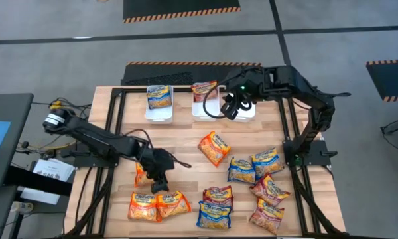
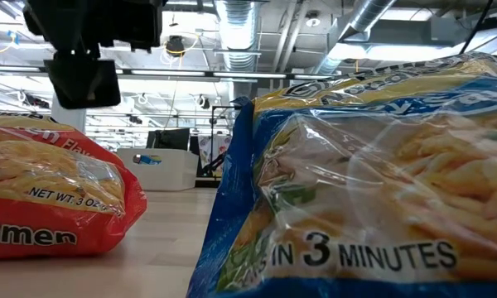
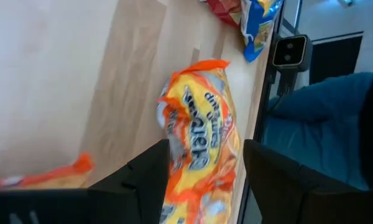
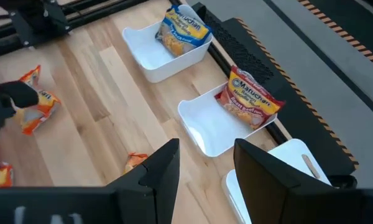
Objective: Sort Maruchan noodles
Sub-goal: Put the orange noodle pack into the right white bin
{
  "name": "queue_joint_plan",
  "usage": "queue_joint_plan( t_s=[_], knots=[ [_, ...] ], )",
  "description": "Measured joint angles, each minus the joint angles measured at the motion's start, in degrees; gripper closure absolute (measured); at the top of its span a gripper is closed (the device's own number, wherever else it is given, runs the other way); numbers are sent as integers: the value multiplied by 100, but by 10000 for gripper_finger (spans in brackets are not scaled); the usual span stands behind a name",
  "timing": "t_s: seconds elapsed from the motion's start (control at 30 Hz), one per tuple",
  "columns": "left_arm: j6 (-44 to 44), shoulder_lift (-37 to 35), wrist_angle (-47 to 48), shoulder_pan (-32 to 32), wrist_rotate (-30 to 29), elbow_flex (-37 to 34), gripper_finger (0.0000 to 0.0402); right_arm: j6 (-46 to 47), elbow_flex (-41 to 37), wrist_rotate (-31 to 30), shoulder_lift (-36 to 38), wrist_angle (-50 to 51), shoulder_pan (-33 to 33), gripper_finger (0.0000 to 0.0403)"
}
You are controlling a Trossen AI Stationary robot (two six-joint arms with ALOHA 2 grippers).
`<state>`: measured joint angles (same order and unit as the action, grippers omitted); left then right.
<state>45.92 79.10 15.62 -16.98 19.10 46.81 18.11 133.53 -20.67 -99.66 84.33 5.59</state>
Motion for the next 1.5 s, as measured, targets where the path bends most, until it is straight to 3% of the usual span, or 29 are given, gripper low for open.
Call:
queue_joint_plan(
  t_s=[0.6,1.1,1.27,1.5],
  knots=[
    [439,1277,-1046,-563,76,1,211,-7,0,20,0,59,-376,224],
    [368,1483,-1376,-740,90,2,215,107,0,22,0,26,-402,224],
    [323,1481,-1363,-740,-38,2,247,138,0,13,0,20,-389,224],
    [142,1478,-1366,-742,-160,2,325,142,0,-8,0,18,-389,224]
  ],
)
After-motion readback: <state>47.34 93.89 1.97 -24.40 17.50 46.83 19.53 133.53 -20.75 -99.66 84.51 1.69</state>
